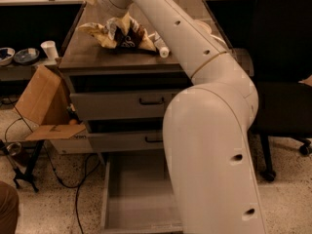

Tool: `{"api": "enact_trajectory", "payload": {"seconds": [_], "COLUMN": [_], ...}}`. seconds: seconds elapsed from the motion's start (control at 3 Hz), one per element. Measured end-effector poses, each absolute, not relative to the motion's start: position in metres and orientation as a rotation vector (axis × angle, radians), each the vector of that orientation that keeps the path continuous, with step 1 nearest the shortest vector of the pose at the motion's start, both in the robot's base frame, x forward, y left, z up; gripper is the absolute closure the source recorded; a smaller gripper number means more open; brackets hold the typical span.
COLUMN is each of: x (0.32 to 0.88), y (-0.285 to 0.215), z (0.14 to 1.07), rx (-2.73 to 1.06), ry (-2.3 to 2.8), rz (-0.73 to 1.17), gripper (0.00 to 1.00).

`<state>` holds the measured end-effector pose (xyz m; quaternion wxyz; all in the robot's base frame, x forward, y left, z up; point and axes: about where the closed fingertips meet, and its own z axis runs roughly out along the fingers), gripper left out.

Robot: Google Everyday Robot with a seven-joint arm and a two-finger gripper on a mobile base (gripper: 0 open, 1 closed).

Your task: Pick brown chip bag from bottom drawer and place on counter

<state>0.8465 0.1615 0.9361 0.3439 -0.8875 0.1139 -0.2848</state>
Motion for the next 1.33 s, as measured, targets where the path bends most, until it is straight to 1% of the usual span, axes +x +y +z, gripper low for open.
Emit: {"api": "enact_trajectory", "payload": {"seconds": [0.33, 0.67, 1.33], "x": [0.846, 0.834, 0.811], "y": [0.161, 0.155, 0.167], "z": [0.936, 0.929, 0.922], "rx": [-2.306, -2.347, -2.425], "ry": [0.296, 0.331, 0.315], "rz": [-0.739, -0.697, -0.531], "gripper": [0.00, 0.00, 0.00]}}
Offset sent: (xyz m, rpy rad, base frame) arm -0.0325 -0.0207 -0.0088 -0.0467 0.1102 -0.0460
